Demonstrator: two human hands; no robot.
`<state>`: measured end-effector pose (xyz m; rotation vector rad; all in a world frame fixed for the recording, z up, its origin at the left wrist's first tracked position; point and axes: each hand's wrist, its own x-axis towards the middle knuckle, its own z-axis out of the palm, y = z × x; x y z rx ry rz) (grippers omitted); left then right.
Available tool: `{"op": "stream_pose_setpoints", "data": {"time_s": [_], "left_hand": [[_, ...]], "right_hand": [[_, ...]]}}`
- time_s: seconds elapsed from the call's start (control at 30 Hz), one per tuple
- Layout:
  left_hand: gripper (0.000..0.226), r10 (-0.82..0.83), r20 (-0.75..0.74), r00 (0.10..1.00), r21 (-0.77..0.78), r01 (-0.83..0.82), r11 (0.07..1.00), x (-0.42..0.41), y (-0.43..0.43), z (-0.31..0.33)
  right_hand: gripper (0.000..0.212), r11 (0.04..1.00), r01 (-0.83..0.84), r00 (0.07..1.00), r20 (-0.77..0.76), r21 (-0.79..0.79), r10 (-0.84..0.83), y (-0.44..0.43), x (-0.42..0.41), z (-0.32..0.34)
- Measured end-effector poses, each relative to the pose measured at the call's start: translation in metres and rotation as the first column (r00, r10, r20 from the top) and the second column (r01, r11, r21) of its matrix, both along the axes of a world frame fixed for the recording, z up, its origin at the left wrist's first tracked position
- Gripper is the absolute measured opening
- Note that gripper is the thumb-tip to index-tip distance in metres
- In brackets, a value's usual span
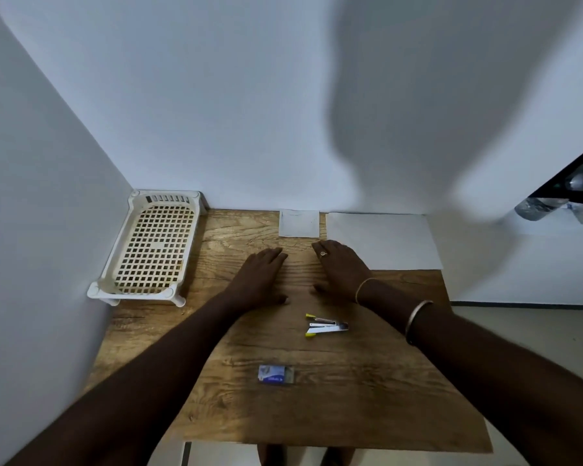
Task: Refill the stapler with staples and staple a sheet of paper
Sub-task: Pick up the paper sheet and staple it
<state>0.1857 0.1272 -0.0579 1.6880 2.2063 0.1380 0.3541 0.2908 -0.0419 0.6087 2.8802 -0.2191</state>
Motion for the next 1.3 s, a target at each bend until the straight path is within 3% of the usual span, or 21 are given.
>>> {"op": "stream_pose_setpoints", "data": {"time_s": [0.2,0.4,1.1,1.2,1.3], "left_hand": [[0.152,-0.047,-0.081,0.996,-0.200,0.030,0.979,-0.023,0.033,0.002],[0.167,-0.101,-0.101,0.990,-0.285,0.069,0.956,-0.032,0.055,-0.004],[0.162,-0.184,-0.063,0.981,-0.346,0.152,0.926,-0.035,0.076,-0.012],[0.152,-0.187,-0.061,0.980,-0.340,0.156,0.927,-0.029,0.067,-0.007],[0.133,-0.190,-0.056,0.980,-0.336,0.161,0.928,-0.020,0.054,-0.001]], "right_hand": [[0.143,0.999,0.023,0.974,0.225,0.025,-0.028,0.012,-0.045,-0.002],[0.158,0.999,0.034,0.930,0.366,0.013,-0.036,0.019,-0.067,0.001],[0.152,0.998,0.043,0.907,0.420,-0.048,-0.019,0.031,-0.079,-0.009],[0.143,0.999,0.033,0.916,0.402,-0.044,-0.012,0.026,-0.072,-0.010],[0.121,0.998,0.021,0.927,0.376,-0.060,0.003,0.016,-0.060,-0.011]]}}
